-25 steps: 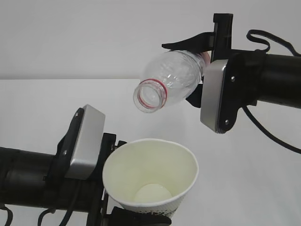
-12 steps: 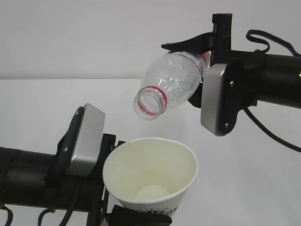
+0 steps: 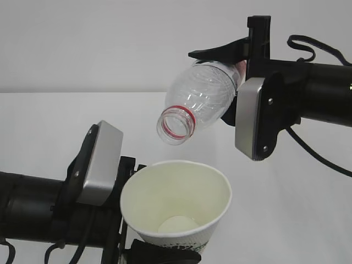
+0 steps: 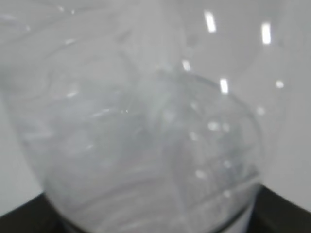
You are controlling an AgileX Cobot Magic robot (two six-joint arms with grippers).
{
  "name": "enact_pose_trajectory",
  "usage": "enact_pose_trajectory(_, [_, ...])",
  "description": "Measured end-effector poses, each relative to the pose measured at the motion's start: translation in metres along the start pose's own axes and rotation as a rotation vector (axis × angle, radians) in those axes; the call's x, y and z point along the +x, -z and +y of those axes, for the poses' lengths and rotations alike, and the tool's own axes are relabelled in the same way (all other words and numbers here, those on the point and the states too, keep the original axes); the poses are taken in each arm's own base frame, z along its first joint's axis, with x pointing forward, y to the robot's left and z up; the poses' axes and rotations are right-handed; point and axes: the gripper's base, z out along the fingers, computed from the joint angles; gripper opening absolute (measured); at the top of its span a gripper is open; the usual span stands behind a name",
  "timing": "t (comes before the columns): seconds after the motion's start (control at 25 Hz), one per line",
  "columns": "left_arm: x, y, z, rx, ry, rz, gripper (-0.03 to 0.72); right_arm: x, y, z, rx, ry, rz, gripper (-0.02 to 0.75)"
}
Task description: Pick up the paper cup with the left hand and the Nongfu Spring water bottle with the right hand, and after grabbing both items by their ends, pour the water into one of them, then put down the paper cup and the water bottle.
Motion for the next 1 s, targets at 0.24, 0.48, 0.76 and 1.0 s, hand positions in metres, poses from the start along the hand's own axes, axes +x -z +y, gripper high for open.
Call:
enact_pose_trajectory(0.24, [0.0003, 0.0000, 0.0002, -0.002, 0.000, 0.004, 0.545, 0.0000, 0.0000, 0.0000, 0.000, 0.026, 0.000, 0.475])
enact_pose_trajectory(0.48, [0.0005, 0.0000, 0.0002, -0.003, 0.000, 0.005, 0.545, 0.0001, 0.0000, 0.0001, -0.001, 0.049, 0.001, 0.475])
enact_pose_trajectory(0.76, [0.0005, 0.0000, 0.0002, -0.003, 0.000, 0.005, 0.545, 0.0001, 0.0000, 0.0001, -0.001, 0.071, 0.001, 0.475])
enact_pose_trajectory(1.0, [-0.0001, 0.0000, 0.0003, -0.003, 0.002, -0.002, 0.545, 0.0002, 0.0000, 0.0001, -0.001, 0.077, 0.002, 0.475])
